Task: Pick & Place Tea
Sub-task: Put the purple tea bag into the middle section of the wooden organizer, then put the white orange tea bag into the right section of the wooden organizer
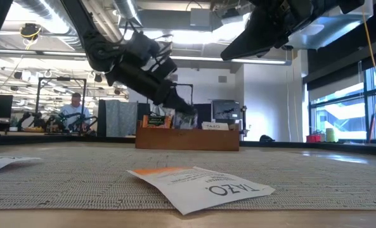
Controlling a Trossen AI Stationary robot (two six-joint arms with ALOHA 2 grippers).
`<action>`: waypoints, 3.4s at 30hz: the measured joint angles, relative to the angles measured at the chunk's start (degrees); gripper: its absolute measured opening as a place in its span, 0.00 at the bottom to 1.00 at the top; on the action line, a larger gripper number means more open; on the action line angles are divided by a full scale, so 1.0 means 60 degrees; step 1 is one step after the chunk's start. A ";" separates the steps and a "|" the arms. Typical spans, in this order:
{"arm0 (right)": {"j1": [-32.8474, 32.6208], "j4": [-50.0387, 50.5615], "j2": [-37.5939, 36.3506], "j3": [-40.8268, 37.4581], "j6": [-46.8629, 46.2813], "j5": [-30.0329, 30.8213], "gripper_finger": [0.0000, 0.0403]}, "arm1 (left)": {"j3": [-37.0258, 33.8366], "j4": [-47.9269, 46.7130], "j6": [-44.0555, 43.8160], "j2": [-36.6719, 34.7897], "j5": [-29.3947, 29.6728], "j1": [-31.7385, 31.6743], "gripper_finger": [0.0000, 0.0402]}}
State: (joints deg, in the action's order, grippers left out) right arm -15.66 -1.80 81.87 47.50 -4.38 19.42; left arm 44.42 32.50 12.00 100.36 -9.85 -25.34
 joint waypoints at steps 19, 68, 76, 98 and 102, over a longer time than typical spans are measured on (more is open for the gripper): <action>0.0000 -0.0004 0.0000 -0.0003 0.0011 0.0000 0.06 | 0.0000 -0.0107 -0.0209 0.0000 0.0336 0.0091 0.02; -0.1224 -0.1438 0.1669 0.0025 -0.2681 -0.1504 0.06 | 0.0000 -0.2061 -0.1271 -0.0791 0.0493 0.7218 0.28; -0.2249 -0.1551 0.2038 0.0572 -0.3118 -0.1270 0.06 | 0.0055 -0.1463 -0.1598 0.0039 0.0445 0.7492 0.29; -0.3066 -0.3325 0.3806 0.0718 -0.3730 -0.1249 0.06 | 0.1158 -0.1945 -0.1905 0.1936 0.0224 0.7557 0.28; -0.3049 -0.3311 0.4070 0.0718 -0.3721 -0.1239 0.06 | 0.1166 -0.2169 -0.2046 0.1923 0.0271 0.7558 0.28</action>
State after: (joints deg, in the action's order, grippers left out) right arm -33.95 -21.67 106.29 51.81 -26.71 11.99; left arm 51.42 19.48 -0.28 111.90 -8.23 20.01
